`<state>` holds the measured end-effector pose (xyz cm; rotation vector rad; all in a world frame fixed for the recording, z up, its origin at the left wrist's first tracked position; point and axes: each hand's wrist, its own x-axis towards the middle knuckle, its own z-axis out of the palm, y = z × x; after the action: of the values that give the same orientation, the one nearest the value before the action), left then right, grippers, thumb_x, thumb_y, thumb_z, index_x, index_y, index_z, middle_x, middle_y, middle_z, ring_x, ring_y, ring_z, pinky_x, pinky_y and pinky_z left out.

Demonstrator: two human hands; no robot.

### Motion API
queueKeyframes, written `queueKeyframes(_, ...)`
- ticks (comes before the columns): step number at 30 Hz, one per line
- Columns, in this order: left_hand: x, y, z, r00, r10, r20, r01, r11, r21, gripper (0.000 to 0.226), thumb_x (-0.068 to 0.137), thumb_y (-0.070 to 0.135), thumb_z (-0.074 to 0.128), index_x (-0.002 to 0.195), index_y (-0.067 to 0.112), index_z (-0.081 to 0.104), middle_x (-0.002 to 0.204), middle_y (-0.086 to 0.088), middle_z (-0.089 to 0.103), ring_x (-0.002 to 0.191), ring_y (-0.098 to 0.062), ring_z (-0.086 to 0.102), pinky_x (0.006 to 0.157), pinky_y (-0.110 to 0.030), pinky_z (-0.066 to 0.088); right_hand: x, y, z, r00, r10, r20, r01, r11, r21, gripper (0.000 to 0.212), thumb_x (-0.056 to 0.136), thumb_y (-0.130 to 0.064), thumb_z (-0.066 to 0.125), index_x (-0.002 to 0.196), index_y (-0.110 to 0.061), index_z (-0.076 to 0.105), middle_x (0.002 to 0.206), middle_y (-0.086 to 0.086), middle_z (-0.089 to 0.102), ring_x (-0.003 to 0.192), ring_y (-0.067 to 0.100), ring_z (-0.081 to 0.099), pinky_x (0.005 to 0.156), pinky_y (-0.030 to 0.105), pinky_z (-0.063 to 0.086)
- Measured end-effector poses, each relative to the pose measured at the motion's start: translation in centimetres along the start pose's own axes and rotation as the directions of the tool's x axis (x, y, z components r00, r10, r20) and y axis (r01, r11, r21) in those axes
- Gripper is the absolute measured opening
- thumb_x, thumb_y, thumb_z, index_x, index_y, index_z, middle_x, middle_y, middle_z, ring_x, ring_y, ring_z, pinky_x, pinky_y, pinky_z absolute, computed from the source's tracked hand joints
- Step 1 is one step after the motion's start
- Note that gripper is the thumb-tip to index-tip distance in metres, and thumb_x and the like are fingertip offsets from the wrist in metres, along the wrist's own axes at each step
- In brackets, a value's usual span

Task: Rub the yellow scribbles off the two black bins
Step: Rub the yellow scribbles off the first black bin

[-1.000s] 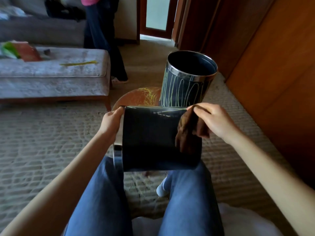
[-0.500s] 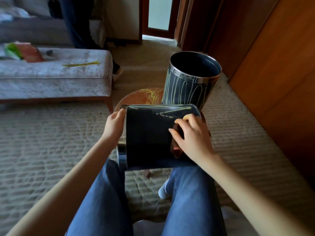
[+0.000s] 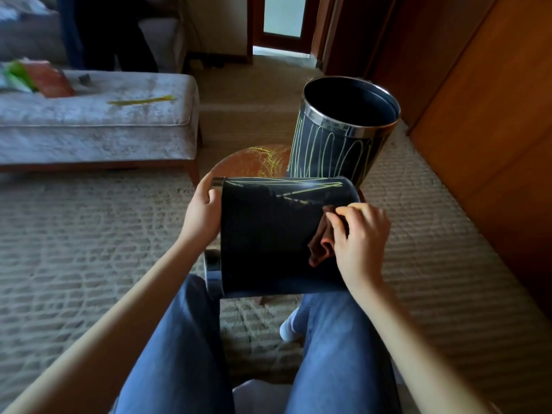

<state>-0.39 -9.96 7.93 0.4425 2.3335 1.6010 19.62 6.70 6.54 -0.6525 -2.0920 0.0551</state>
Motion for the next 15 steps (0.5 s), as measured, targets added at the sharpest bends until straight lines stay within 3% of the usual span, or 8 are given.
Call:
queueKeyframes(2,-0.2,-0.2,-0.1,1.0,0.006,-0.006,-0.006,1.0,0.026,0.049,0.104,0.017,0.032,0.152,0.021,0.036,0.141,0.008,0.048,0.112,0.001,0.045,0.085,-0.01,0.029,0.6,-1.0,0.5,1.0,-0.005,-0.008,0.006,0.999,0.047,0.022,0.096,-0.025,0.061,0.087,-0.009,0.073,0.091,0.007,0.068,0.085,0.032,0.063,0.083,0.04,0.043)
queueKeyframes(4,-0.2,0.0,-0.2,1.0,0.004,-0.011,-0.004,1.0,0.03,0.047,0.102,0.017,0.032,0.149,0.022,0.04,0.125,0.009,0.05,0.109,-0.006,0.047,0.087,-0.018,0.032,0.0,-2.6,0.8,0.997,-0.026,0.079,0.019,0.996,0.085,0.03,0.099,-0.03,0.057,0.101,-0.005,0.073,0.107,0.01,0.069,0.101,0.035,0.062,0.095,0.042,0.044)
queueKeyframes(6,0.4,0.3,-0.3,1.0,-0.006,-0.009,0.006,1.0,0.026,0.043,0.1,0.018,0.033,0.14,0.021,0.048,0.123,0.006,0.054,0.11,-0.012,0.052,0.09,-0.028,0.039,-1.5,-3.9,0.8,0.974,-0.083,0.213,0.069,0.995,0.071,0.048,0.098,-0.04,0.055,0.123,0.0,0.064,0.129,0.013,0.062,0.123,0.036,0.052,0.108,0.046,0.038)
queueKeyframes(8,1.3,0.5,-0.3,1.0,-0.022,0.003,0.022,0.999,0.03,0.035,0.1,0.021,0.034,0.128,0.019,0.054,0.121,-0.003,0.06,0.106,-0.018,0.057,0.09,-0.035,0.045,-3.4,-4.0,0.8,0.95,-0.167,0.265,0.154,0.986,0.071,0.049,0.098,-0.033,0.056,0.135,0.0,0.056,0.142,0.012,0.054,0.133,0.035,0.045,0.112,0.049,0.035)
queueKeyframes(11,1.9,0.2,-0.3,0.997,-0.048,0.055,0.046,0.998,0.043,0.036,0.099,0.036,0.033,0.118,0.014,0.056,0.102,-0.011,0.063,0.107,-0.04,0.06,0.091,-0.051,0.05,-5.0,-3.2,0.5,0.932,-0.292,0.213,0.27,0.954,0.127,0.04,0.095,-0.007,0.061,0.135,-0.001,0.057,0.141,0.01,0.056,0.132,0.033,0.049,0.108,0.049,0.041)
queueKeyframes(13,1.7,-0.2,-0.4,0.997,-0.049,0.062,0.043,0.994,0.1,0.044,0.096,0.041,0.031,0.12,0.012,0.054,0.113,-0.021,0.064,0.112,-0.044,0.058,0.093,-0.054,0.049,-4.1,-2.7,0.5,0.922,-0.329,0.206,0.295,0.939,0.18,0.039,0.092,0.004,0.061,0.13,-0.002,0.062,0.135,0.008,0.061,0.126,0.032,0.053,0.108,0.046,0.043)
queueKeyframes(15,1.2,-0.2,-0.5,0.998,-0.039,0.048,0.034,0.994,0.106,0.043,0.099,0.038,0.031,0.127,0.015,0.053,0.123,-0.019,0.063,0.115,-0.039,0.059,0.097,-0.052,0.048,-1.7,-2.4,0.9,0.912,-0.328,0.245,0.267,0.93,0.252,0.037,0.089,0.008,0.061,0.123,-0.003,0.067,0.127,0.007,0.066,0.119,0.031,0.057,0.107,0.043,0.043)
